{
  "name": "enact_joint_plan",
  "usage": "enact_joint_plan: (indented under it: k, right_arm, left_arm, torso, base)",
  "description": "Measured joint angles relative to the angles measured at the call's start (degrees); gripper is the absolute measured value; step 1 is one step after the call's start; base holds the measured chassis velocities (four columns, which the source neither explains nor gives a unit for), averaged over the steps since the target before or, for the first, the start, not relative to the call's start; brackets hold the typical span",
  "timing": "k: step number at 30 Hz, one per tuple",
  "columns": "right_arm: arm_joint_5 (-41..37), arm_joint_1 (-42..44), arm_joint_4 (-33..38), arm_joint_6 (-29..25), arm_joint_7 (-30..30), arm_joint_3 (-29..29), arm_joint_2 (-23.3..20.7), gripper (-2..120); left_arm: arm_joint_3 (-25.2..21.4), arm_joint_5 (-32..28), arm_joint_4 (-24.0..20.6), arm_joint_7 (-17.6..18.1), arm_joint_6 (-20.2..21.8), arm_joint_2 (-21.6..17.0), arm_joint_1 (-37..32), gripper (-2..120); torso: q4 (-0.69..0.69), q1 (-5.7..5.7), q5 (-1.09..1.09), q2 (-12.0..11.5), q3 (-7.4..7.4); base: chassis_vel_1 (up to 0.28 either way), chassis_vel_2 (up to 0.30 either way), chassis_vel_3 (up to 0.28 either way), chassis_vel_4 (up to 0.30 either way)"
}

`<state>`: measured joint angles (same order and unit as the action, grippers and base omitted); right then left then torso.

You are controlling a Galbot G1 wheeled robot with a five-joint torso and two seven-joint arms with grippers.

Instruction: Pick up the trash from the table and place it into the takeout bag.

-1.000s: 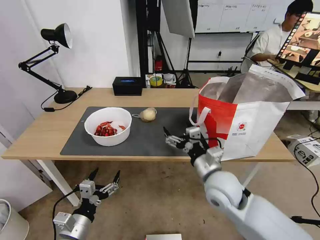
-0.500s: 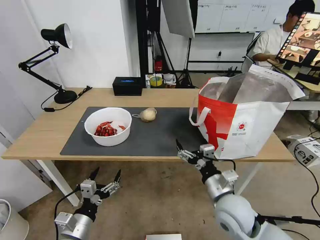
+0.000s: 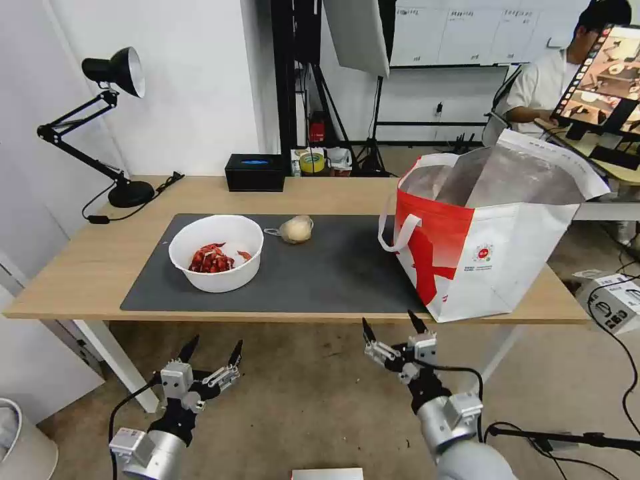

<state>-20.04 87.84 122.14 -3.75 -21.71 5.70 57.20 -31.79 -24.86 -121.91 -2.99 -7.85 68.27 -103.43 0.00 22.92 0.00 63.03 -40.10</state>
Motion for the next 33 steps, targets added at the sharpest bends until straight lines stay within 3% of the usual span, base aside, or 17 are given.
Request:
enact_joint_plan:
  k: [21, 31, 33]
  right_arm:
    - [-0.4, -1.7, -1.7, 0.0, 0.7, -0.7, -0.6, 100]
    - [-5.1, -11.4, -2.4, 2.0, 2.9, -5.9, -1.0, 100]
    - [-5.4, -12.4, -2.4, 3.0, 3.0, -5.5, -0.3, 100]
  left_arm:
    - [0.0, 0.1, 0.1, -0.1, -0.2, -0.3, -0.2, 100]
    - [0.1, -0.3, 0.2, 0.0, -0.2, -1.1, 0.1, 100]
    - [2.2, -1.3, 1.2, 0.6, 0.4, -3.5, 2.2, 100]
  torso:
    - [0.00, 0.00, 0.00, 0.0, 0.00]
    - [0.03, 0.00, 0.00, 0.0, -0.01]
    - [0.02, 0.00, -0.02, 0.0, -0.01]
  base:
    - [0.000, 0.000, 0.000, 0.000]
    - [0.000, 0.000, 0.000, 0.000]
    - [0.000, 0.000, 0.000, 0.000]
